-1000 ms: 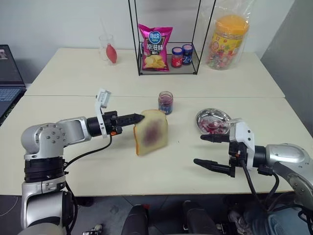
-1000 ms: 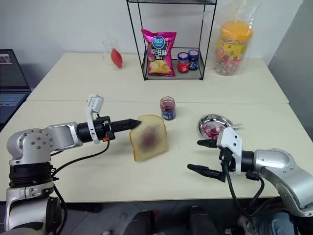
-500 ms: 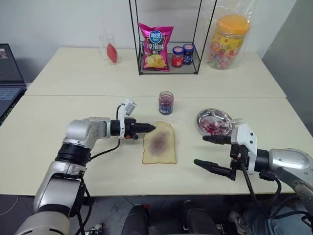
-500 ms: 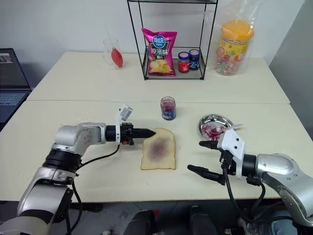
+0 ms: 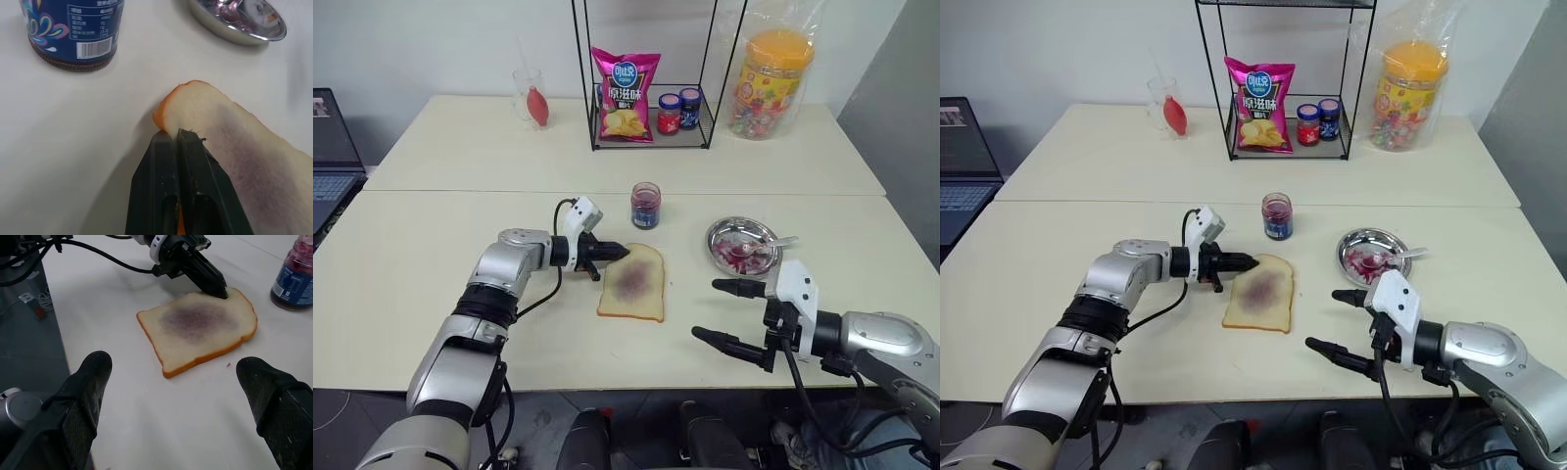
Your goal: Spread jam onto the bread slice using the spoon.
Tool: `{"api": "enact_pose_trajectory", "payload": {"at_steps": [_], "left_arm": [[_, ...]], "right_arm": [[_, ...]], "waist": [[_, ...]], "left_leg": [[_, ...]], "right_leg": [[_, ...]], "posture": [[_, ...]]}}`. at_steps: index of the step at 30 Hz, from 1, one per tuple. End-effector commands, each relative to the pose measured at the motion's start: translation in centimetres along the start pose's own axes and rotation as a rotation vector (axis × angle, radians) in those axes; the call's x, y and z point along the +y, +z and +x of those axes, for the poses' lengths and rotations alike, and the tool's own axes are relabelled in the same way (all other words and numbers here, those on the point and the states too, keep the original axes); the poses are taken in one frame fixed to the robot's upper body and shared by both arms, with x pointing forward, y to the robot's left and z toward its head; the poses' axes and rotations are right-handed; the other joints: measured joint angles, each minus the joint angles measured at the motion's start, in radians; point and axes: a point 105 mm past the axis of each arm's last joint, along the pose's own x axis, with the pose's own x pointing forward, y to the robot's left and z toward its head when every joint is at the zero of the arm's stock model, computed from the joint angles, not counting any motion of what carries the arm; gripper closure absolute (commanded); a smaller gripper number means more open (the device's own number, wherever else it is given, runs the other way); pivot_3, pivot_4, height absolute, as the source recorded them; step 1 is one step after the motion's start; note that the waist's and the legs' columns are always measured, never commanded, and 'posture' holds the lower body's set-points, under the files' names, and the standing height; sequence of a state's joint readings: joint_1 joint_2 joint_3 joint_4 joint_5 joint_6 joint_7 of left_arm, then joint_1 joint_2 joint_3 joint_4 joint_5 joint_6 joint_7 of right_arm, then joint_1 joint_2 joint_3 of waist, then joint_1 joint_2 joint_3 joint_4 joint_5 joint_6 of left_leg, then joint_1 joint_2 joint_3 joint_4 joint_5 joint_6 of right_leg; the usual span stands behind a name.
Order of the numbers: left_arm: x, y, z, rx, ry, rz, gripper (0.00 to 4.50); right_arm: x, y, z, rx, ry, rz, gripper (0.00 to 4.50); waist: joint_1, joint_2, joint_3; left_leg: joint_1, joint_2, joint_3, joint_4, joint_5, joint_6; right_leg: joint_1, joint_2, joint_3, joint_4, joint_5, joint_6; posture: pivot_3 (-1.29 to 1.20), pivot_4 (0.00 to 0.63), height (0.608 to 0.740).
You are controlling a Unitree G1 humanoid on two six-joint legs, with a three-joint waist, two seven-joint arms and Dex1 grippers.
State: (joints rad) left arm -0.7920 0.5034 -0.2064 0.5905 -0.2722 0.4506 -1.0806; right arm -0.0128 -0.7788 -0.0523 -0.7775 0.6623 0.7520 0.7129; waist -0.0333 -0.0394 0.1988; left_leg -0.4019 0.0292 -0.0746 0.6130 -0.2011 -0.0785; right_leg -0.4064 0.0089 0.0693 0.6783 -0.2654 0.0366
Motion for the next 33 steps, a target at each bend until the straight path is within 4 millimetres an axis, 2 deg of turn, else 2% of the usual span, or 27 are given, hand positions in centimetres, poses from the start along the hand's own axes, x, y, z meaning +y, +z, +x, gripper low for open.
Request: {"api": "enact_pose_trajectory", "payload": {"at_steps": [1,4,7,11,18,21,23,25,27,29,33], "left_arm": [[0.8,1.6,-0.4,-0.030,0.054,0.070,4.46],[0.6,1.3,-0.6,-0.012,0.036,0.113,3.88],[1.1,0.9,-1.5,-0.012,0.094,0.172,3.27],[0.9,2.9,-1.9,-0.121,0.115,0.214,2.45],[-0.1,4.4,-4.5,-0.146,0.161,0.415,2.45],[-1.9,6.2,-5.6,-0.208,0.154,0.591,2.45],[-5.3,7.6,-5.4,-0.233,0.035,0.692,2.09],[-7.9,7.9,-5.3,-0.226,-0.063,0.752,1.71],[-11.0,9.0,-5.4,-0.302,-0.207,0.643,1.27],[-12.4,8.9,-5.5,-0.292,-0.282,0.596,0.86],[-13.2,8.1,-5.1,-0.224,-0.327,0.618,0.86]], "right_arm": [[0.9,0.7,0.2,-0.028,0.027,-0.020,0.00],[0.9,0.8,0.5,-0.038,0.019,-0.020,0.00],[1.1,0.7,0.9,-0.055,0.011,-0.018,0.00],[0.8,0.4,1.1,-0.056,-0.015,-0.024,0.00],[-0.8,1.5,0.8,-0.146,-0.179,-0.070,0.00],[-2.1,2.0,0.2,-0.181,-0.285,-0.086,0.00],[-4.5,2.3,-1.5,-0.222,-0.457,-0.073,0.00],[-6.0,2.1,-2.9,-0.234,-0.577,-0.071,0.00],[-8.1,0.5,-4.5,-0.189,-0.758,-0.030,0.00],[-9.6,-0.1,-5.8,-0.199,-0.891,0.000,0.00],[-11.8,-0.9,-8.0,-0.276,-1.056,0.108,0.00]], "waist": [[0.000,0.000,0.000],[0.000,0.000,0.000],[-0.002,0.000,0.000],[0.000,0.000,0.000],[-0.001,0.000,0.000],[-0.003,0.000,0.000],[0.000,0.000,0.000],[0.005,0.000,0.000],[0.006,0.000,0.000],[0.003,0.000,0.000],[-0.007,0.002,0.000]], "left_leg": [[0.000,0.000,0.000,0.000,0.000,0.000],[0.000,0.000,0.000,0.000,0.000,0.000],[0.000,0.000,0.000,0.000,0.000,0.000],[0.000,0.000,0.000,0.000,0.000,0.000],[0.000,0.000,0.000,0.001,0.000,0.000],[0.001,0.001,0.000,0.000,0.000,0.000],[0.000,0.001,0.000,0.000,0.000,0.000],[0.000,0.000,0.000,0.001,0.000,0.000],[0.000,-0.001,0.000,0.001,0.000,0.000],[0.000,-0.001,0.001,0.001,0.000,0.000],[0.003,0.000,0.001,0.001,0.000,0.000]], "right_leg": [[0.000,0.000,0.000,0.000,0.000,0.000],[0.000,0.000,0.000,0.000,0.000,0.000],[0.000,0.000,0.000,0.000,0.000,0.000],[0.000,0.000,0.000,0.000,0.000,0.000],[0.001,0.000,0.000,0.000,0.000,0.000],[0.000,0.000,0.000,0.001,0.000,0.000],[0.000,0.000,0.000,0.001,0.000,0.000],[0.001,0.000,0.000,0.001,0.000,0.000],[0.001,-0.001,0.000,0.000,0.000,0.000],[0.002,-0.002,0.001,0.000,0.000,0.000],[0.002,0.000,0.001,0.002,0.000,0.000]], "posture": [[0.00,0.150,0.740],[0.00,0.150,0.740],[0.00,0.150,0.740],[0.00,0.150,0.740],[0.00,0.150,0.740],[0.00,0.150,0.740],[0.00,0.150,0.740],[0.00,0.150,0.740],[0.00,0.150,0.740],[0.00,0.150,0.740],[0.00,0.150,0.740]]}}
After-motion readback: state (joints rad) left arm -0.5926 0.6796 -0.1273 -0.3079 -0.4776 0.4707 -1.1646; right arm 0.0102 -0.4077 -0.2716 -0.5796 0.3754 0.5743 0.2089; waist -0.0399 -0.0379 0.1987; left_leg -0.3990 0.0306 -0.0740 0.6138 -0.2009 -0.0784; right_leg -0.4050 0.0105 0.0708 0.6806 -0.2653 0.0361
